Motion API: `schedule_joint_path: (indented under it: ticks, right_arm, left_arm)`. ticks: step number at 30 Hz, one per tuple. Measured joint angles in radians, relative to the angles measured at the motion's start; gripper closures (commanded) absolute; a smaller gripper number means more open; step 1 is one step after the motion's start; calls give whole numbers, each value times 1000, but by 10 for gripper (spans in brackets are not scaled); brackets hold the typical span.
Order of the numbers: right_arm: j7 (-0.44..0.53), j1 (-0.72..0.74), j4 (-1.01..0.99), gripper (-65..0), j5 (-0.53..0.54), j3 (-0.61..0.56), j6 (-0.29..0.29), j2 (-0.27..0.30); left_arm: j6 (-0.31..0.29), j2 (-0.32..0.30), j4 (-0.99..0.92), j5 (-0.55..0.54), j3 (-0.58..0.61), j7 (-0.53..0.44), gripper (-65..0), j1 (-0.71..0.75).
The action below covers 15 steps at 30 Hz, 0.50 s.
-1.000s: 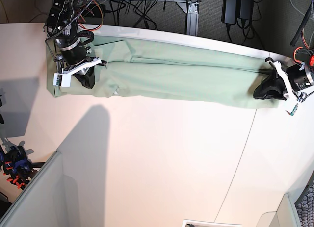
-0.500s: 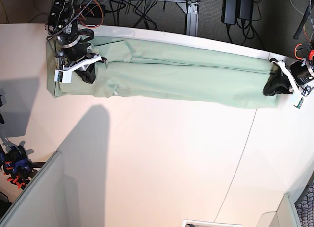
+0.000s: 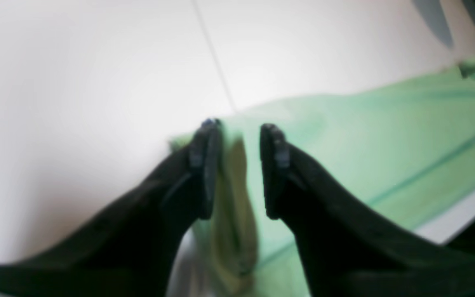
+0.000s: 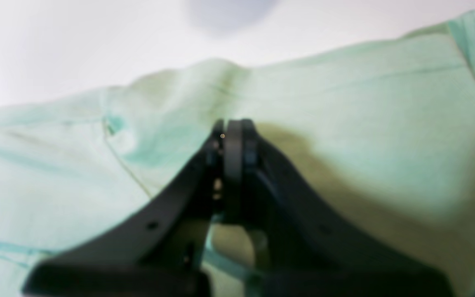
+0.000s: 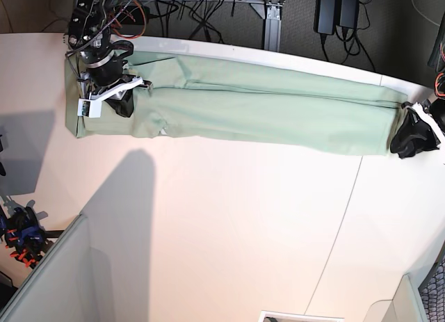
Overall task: Fold the T-shirt properly
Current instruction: 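Release and regrasp the folded strip ends with both grippers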
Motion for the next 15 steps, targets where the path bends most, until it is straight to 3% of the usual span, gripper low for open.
schedule_joint_path:
  ticks: [2, 3, 9, 15]
  right_arm:
    - [0, 0, 0, 0, -1, 0, 0, 0]
    - [0, 0, 0, 0, -1, 0, 0, 0]
    - [11, 0, 0, 0, -3, 0, 0, 0]
    - [11, 0, 0, 0, -3, 0, 0, 0]
  left_arm:
    - [0, -2, 2, -5, -46, 5, -453, -2]
    - [0, -4, 2, -8, -58, 18, -480, -2]
    - [0, 0, 3, -133, -55, 103, -479, 29]
    - [0, 21, 3, -56, -56, 117, -479, 55]
